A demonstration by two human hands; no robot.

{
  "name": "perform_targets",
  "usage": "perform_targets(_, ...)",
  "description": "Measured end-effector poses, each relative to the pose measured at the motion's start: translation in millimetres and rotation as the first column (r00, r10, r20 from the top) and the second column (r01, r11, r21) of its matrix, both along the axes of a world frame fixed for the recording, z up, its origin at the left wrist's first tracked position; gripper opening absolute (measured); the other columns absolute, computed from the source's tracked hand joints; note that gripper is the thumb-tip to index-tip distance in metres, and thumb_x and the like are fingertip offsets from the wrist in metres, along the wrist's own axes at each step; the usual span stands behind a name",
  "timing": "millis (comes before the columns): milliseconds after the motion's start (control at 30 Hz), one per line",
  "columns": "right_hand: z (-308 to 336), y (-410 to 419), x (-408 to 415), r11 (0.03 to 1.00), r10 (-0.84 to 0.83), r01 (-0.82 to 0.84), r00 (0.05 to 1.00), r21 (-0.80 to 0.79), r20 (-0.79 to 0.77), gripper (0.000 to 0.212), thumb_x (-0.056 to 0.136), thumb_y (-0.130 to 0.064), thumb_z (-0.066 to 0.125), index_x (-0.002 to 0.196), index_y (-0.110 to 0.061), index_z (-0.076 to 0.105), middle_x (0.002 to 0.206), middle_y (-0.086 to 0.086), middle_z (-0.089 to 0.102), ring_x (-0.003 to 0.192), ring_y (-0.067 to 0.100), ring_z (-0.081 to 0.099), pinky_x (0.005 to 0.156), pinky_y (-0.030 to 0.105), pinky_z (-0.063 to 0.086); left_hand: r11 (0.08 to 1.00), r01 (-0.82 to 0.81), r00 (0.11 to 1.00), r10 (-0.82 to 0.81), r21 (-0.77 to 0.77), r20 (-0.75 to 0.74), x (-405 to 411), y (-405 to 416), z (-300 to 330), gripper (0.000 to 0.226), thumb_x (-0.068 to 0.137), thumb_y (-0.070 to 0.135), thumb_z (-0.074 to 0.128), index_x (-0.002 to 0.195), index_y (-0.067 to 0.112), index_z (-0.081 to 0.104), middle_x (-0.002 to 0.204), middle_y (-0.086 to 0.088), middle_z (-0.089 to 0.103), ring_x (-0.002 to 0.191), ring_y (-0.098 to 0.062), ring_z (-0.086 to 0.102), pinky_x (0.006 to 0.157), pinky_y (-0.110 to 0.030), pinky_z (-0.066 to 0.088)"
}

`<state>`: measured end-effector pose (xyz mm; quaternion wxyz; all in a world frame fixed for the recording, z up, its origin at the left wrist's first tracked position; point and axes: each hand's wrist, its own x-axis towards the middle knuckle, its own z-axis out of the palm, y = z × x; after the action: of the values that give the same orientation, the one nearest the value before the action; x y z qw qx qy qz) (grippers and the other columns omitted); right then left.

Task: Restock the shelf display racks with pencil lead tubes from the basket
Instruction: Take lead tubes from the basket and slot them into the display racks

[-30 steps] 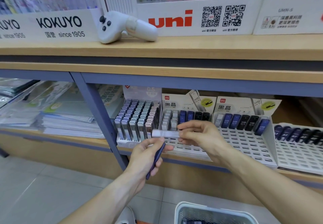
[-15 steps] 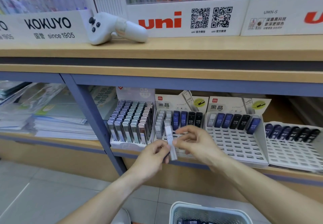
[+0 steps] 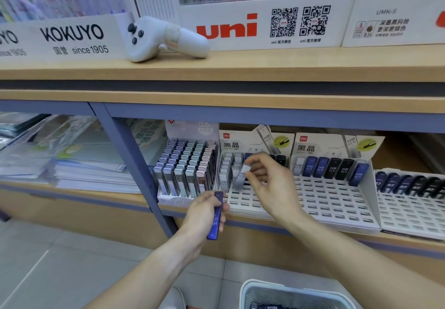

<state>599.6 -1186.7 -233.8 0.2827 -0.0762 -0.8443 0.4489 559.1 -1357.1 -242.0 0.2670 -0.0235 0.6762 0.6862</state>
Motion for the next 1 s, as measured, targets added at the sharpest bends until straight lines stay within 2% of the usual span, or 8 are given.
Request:
perform_targets(100, -6.7, 1.4, -3.7, 0.993, 0.015, -0.017, 1.0, 0.118, 0.013, 0.025, 0.092, -0.008, 0.07, 0.108, -0.027, 0.065, 0.093, -0.015, 0.067, 0.086, 0.003, 0.066, 0.079, 0.026, 0.058, 0.999, -0.021, 1.0, 0.022, 0.047, -0.012, -1.4, -0.3, -1.3, 0.028, 0.102, 0.001, 0.047, 0.123, 0.009, 0.064, 0.077, -0.007, 0.063, 0.059, -0.019, 0.056, 0.05, -0.029, 0.048)
perform_targets(267, -13.3, -0.6, -8.2, 0.976, 0.074, -0.078, 0.997, 0.206, 0.026, 0.025, 0.091, -0.008, 0.07, 0.108, -0.025, 0.066, 0.094, -0.012, 0.069, 0.087, 0.004, 0.066, 0.08, 0.03, 0.058, 0.994, -0.015, 1.0, 0.015, 0.109, 0.0, -1.2, -4.3, 1.4, 0.033, 0.104, 0.006, 0.052, 0.125, 0.024, 0.068, 0.097, -0.011, 0.062, 0.069, -0.021, 0.06, 0.061, -0.034, 0.054)
perform_targets(467, -14.5, 0.6, -15.0, 0.964, 0.076, -0.081, 0.997, 0.254, 0.03, 0.031, 0.092, -0.004, 0.068, 0.116, -0.023, 0.071, 0.1, -0.007, 0.069, 0.089, 0.008, 0.066, 0.082, 0.034, 0.058, 0.974, -0.086, 0.991, 0.062, 0.209, 0.118, -0.4, -3.0, 7.4, 0.035, 0.1, -0.001, 0.047, 0.128, 0.01, 0.065, 0.096, -0.015, 0.065, 0.065, -0.022, 0.059, 0.055, -0.032, 0.053)
perform_targets(667, -11.2, 3.8, -10.9, 0.933, 0.093, -0.115, 0.992, 0.342, 0.08, 0.03, 0.093, -0.004, 0.066, 0.118, -0.019, 0.074, 0.101, -0.002, 0.063, 0.087, 0.016, 0.064, 0.083, 0.034, 0.055, 0.945, -0.16, 0.969, 0.096, 0.285, 0.228, 4.4, 0.0, 12.9, 0.018, 0.102, 0.0, 0.05, 0.112, 0.004, 0.065, 0.086, -0.018, 0.063, 0.076, -0.031, 0.065, 0.074, -0.042, 0.063)
perform_targets(800, -14.2, 1.1, -1.1, 0.91, 0.101, -0.178, 0.971, 0.375, 0.216, 0.046, 0.097, -0.008, 0.058, 0.139, -0.026, 0.059, 0.111, -0.001, 0.062, 0.093, 0.017, 0.063, 0.087, 0.032, 0.052, 0.966, -0.117, 0.978, 0.071, 0.23, 0.198, 7.7, 2.8, 13.9, 0.012, 0.099, 0.007, 0.058, 0.106, 0.012, 0.066, 0.087, -0.011, 0.075, 0.079, -0.027, 0.068, 0.079, -0.039, 0.057)
perform_targets(867, -15.6, -0.6, 5.3, 0.962, 0.053, -0.108, 0.975, 0.252, 0.217, 0.037, 0.1, -0.017, 0.057, 0.135, -0.03, 0.057, 0.104, -0.009, 0.064, 0.09, 0.01, 0.064, 0.083, 0.03, 0.053, 0.966, -0.147, 0.975, 0.105, 0.215, 0.194, 7.6, 4.4, 11.8, 0.011, 0.096, 0.009, 0.064, 0.104, 0.015, 0.065, 0.085, -0.008, 0.077, 0.075, -0.023, 0.069, 0.076, -0.035, 0.054)
perform_targets(933, -10.2, -2.1, 10.9, 0.998, 0.013, 0.005, 0.965, -0.066, 0.26, 0.017, 0.1, -0.029, 0.061, 0.117, -0.029, 0.063, 0.095, -0.011, 0.068, 0.084, 0.009, 0.067, 0.078, 0.03, 0.056, 0.95, -0.206, 0.96, 0.151, 0.234, 0.234, 6.4, 4.7, 9.2, 0.021, 0.091, 0.008, 0.071, 0.109, 0.013, 0.062, 0.084, -0.01, 0.076, 0.074, -0.024, 0.069, 0.077, -0.035, 0.055)
perform_targets(1000, -3.0, -2.7, 16.2, 0.885, 0.065, 0.085, 0.952, -0.458, 0.301, 0.014, 0.096, -0.032, 0.068, 0.105, -0.021, 0.066, 0.095, 0.0, 0.074, 0.082, 0.018, 0.073, 0.077, 0.033, 0.061, 0.942, -0.233, 0.948, 0.164, 0.242, 0.272, 5.1, 6.2, 6.6, 0.031, 0.088, 0.007, 0.074, 0.116, 0.009, 0.061, 0.087, -0.012, 0.076, 0.076, -0.023, 0.07, 0.073, -0.032, 0.057)
